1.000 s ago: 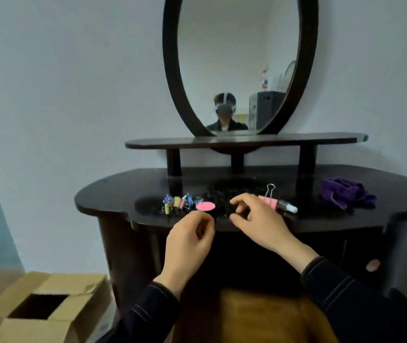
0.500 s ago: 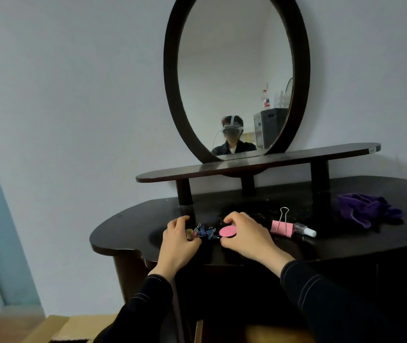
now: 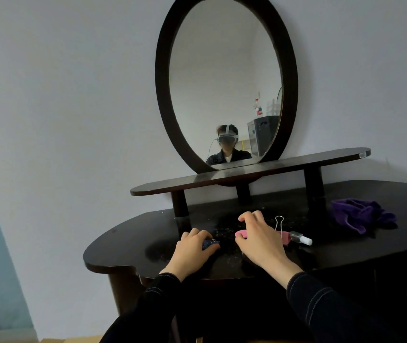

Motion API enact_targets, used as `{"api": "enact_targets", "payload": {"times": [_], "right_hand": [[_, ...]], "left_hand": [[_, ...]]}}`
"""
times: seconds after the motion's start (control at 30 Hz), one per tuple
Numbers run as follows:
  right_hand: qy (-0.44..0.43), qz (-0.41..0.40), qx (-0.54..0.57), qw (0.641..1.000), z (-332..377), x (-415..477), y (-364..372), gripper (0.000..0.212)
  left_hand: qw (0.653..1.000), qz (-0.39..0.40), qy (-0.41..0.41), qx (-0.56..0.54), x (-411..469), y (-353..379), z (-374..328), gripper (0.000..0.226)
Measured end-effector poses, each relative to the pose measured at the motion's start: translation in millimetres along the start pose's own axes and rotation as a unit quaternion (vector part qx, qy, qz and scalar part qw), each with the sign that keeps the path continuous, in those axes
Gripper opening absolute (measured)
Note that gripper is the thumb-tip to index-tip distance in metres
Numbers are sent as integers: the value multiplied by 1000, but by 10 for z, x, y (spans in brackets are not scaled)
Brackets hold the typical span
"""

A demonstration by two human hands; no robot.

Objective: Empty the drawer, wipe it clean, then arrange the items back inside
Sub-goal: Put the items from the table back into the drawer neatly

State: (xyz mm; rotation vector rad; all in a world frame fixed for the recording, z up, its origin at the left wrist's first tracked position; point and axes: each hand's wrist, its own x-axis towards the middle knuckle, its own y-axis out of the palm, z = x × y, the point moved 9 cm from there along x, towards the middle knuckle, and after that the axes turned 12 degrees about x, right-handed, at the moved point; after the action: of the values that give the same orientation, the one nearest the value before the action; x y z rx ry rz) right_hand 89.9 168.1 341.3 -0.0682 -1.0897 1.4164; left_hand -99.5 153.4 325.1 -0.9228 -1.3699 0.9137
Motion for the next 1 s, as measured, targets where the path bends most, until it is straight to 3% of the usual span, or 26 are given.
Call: {"api": "enact_targets", "payload": {"times": [0.4, 0.5, 0.6, 0.67, 0.8, 1.0], "right_hand": [[-84, 9, 35, 996, 206, -31, 52, 25], [-101, 24, 65, 992, 278, -32, 92, 22], [-116, 40, 59, 991, 318, -25, 161, 23], [-118, 50, 50, 991, 336, -14, 214, 27], [-124, 73, 29, 989, 465, 4, 372, 35], [-157, 51, -113, 980, 742, 72, 656, 45]], "left_hand": [[995, -84, 27, -35, 8, -195, -119, 13], [989, -94, -19, -110, 18, -223, 11, 10], [961, -103, -87, -240, 21, -236, 216, 10], [913, -94, -150, -368, 7, -160, 385, 13], [764, -114, -268, -575, -92, 9, 703, 15], [523, -123, -306, -786, -177, 113, 810, 21]]}}
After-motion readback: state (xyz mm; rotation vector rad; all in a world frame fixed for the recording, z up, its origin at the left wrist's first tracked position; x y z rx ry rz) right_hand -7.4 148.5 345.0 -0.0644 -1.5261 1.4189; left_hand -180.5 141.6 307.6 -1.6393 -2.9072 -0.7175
